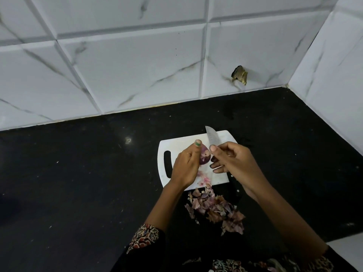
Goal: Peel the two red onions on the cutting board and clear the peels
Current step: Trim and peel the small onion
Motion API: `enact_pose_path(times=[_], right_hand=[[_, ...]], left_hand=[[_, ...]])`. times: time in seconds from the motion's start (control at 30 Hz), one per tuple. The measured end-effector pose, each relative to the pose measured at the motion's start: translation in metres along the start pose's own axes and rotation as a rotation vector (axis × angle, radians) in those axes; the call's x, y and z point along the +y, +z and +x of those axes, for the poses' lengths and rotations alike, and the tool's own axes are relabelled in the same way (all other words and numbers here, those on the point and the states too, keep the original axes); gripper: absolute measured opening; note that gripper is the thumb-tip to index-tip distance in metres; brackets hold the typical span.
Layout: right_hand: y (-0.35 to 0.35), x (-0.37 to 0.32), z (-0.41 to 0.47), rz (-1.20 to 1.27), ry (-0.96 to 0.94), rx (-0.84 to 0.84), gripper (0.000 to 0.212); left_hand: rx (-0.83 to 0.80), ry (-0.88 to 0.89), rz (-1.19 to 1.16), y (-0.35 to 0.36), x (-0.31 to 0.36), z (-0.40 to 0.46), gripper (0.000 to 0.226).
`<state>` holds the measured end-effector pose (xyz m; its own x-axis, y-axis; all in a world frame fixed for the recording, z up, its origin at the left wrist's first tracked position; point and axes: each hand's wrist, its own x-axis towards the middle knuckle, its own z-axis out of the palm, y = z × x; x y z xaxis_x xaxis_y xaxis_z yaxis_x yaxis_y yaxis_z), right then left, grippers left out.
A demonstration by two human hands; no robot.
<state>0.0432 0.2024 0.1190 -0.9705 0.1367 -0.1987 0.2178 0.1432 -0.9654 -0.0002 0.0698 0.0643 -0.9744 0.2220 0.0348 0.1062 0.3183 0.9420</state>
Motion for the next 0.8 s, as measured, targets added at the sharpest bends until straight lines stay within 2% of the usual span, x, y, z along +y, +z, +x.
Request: enact_pose_path(times=[0.17, 0.33, 0.47, 0.53, 0.6, 0.7, 0.73, 0.8], right_hand=[[0.006, 0.002, 0.0, 0.049, -0.031, 0.069, 0.013], [0.005, 0.004, 0.004, 0.075, -0.025, 0.1, 0.004], [0.011, 0.002, 0.002, 0.021, -0.135, 0.144, 0.003], [0.013, -0.002, 0.0, -0.007, -0.2, 0.077, 0.004], [0.012, -0.005, -0.002, -0.063, -0.228, -0.071, 0.005], [0.005, -0.005, -0.004, -0.277, -0.183, -0.255, 0.002], [0.002, -0.004, -0.005, -0.389, -0.167, -0.289, 0.006], [-0.001, 0.003, -0.006, -0.623, -0.16, -0.312, 0.025]], left_hand=[[0.019, -0.006, 0.005, 0.0, 0.002, 0.001, 0.065], [-0.022, 0.069, 0.037, -0.001, 0.001, 0.0, 0.061], [-0.022, 0.103, 0.107, -0.001, 0.001, -0.001, 0.048], [-0.002, 0.092, 0.11, 0.001, -0.003, 0.0, 0.045], [0.017, 0.061, 0.061, 0.001, -0.006, 0.0, 0.047], [0.064, -0.018, -0.061, 0.0, -0.01, 0.003, 0.049], [0.078, -0.047, -0.097, 0.0, -0.009, 0.004, 0.048], [0.096, -0.088, -0.135, -0.002, -0.008, 0.004, 0.043]])
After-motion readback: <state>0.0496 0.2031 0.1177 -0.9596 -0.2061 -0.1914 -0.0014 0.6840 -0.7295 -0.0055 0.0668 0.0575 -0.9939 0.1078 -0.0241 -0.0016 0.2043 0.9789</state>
